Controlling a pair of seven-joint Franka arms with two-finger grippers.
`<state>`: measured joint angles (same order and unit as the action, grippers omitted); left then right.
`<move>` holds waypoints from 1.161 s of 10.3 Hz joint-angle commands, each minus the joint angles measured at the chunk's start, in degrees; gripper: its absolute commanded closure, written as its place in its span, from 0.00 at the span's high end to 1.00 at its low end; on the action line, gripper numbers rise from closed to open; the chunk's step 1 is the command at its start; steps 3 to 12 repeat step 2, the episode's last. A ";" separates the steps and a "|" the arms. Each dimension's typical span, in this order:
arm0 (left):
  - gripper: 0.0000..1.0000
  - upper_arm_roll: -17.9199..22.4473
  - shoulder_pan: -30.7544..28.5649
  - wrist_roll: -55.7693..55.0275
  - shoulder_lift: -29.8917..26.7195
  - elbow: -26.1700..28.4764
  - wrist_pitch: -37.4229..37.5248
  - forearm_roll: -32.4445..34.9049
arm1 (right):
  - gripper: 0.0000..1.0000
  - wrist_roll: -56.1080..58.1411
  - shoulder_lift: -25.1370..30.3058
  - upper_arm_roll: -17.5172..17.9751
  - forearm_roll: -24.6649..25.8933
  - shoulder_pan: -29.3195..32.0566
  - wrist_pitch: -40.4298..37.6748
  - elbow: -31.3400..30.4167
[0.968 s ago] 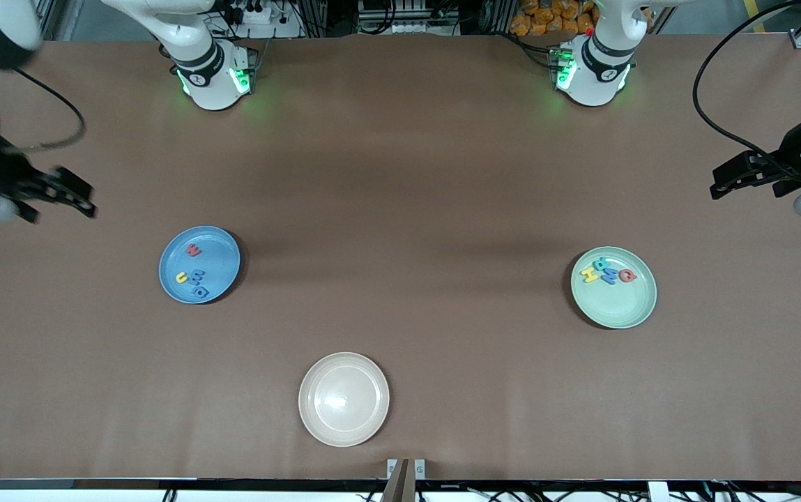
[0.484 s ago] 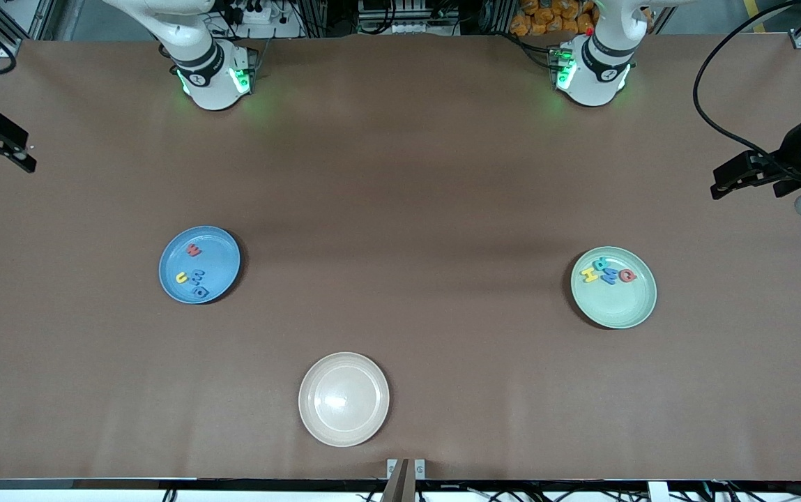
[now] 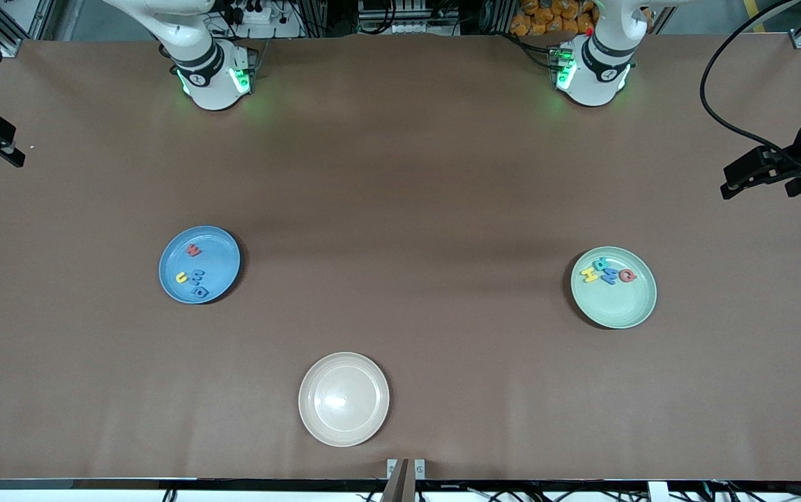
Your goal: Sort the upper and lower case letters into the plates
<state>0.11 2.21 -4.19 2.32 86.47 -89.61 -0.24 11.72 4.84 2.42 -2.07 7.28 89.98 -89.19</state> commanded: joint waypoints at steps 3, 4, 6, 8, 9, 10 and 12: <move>1.00 0.07 -0.10 1.37 0.49 -1.13 0.48 0.94 | 1.00 0.67 -0.18 0.57 -0.83 1.07 -0.86 0.86; 1.00 0.07 -0.10 1.37 0.49 -1.13 0.48 0.94 | 1.00 0.67 -0.18 0.57 -0.83 1.07 -0.86 0.86; 1.00 0.07 -0.10 1.37 0.49 -1.13 0.48 0.94 | 1.00 0.67 -0.18 0.57 -0.83 1.07 -0.86 0.86; 1.00 0.07 -0.10 1.37 0.49 -1.13 0.48 0.94 | 1.00 0.67 -0.18 0.57 -0.83 1.07 -0.86 0.86; 1.00 0.07 -0.10 1.37 0.49 -1.13 0.48 0.94 | 1.00 0.67 -0.18 0.57 -0.83 1.07 -0.86 0.86; 1.00 0.07 -0.10 1.37 0.49 -1.13 0.48 0.94 | 1.00 0.67 -0.18 0.57 -0.83 1.07 -0.86 0.86; 1.00 0.07 -0.10 1.37 0.49 -1.13 0.48 0.94 | 1.00 0.67 -0.18 0.57 -0.83 1.07 -0.86 0.86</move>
